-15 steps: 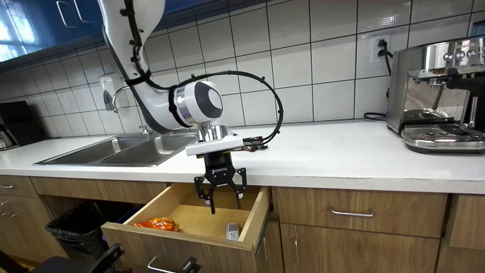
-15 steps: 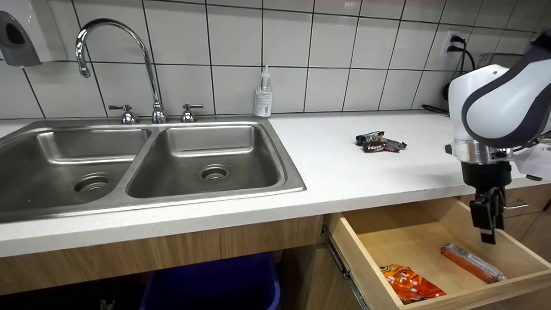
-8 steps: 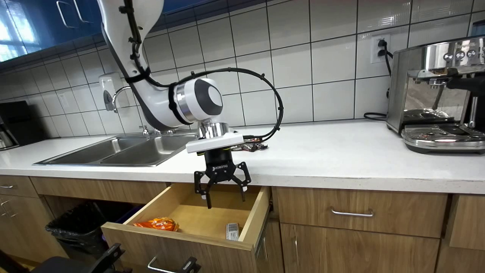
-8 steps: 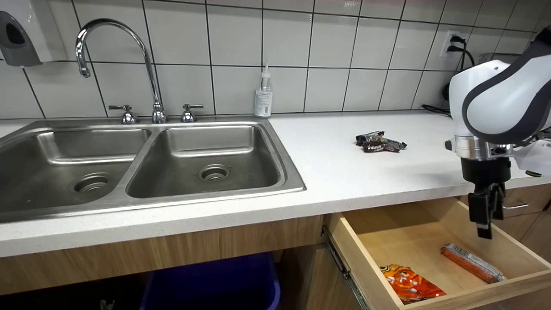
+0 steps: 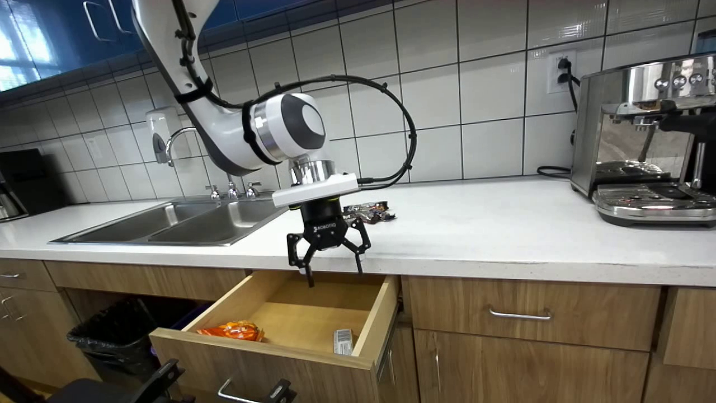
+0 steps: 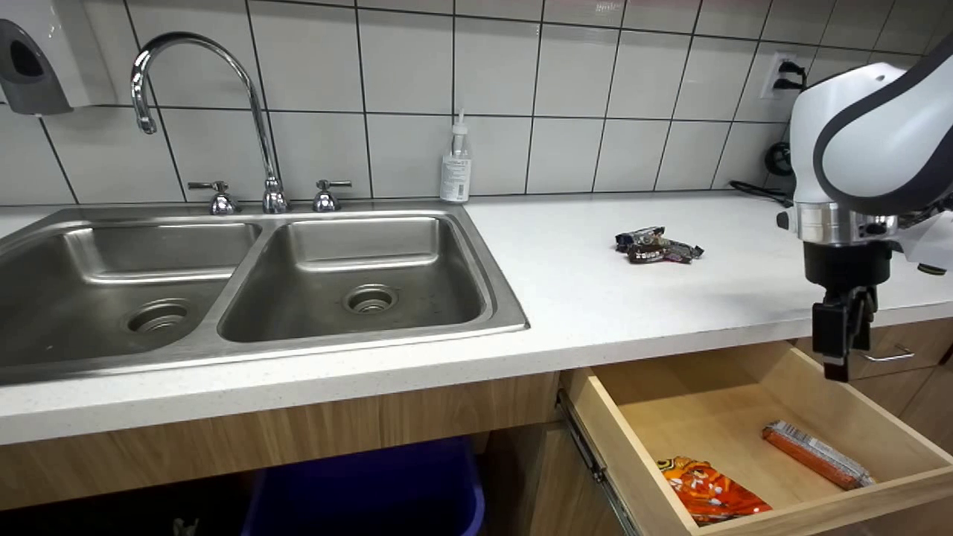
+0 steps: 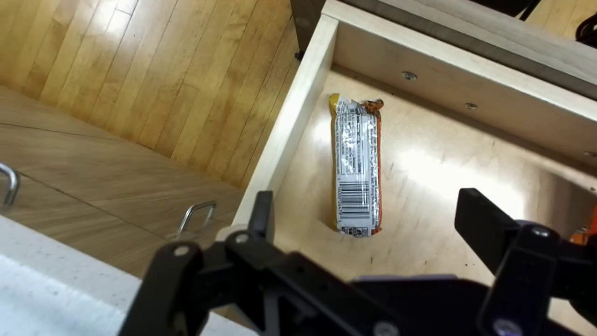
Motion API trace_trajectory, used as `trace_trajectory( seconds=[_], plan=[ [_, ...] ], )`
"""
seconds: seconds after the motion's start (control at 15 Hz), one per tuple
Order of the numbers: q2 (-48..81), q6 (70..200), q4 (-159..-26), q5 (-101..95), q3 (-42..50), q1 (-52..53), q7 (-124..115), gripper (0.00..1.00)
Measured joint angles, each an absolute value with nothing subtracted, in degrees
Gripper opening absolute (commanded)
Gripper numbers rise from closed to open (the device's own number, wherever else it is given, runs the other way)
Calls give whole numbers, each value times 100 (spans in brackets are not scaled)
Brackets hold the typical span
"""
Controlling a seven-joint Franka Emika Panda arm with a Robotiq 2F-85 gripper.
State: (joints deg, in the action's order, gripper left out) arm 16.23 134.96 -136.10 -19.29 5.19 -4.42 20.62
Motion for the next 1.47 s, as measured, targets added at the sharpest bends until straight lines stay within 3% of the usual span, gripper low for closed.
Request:
trace_trajectory(
  seconds=[1.47],
  plan=[
    [1282, 13330, -12770, -1989, 472, -430, 2471, 100]
  ],
)
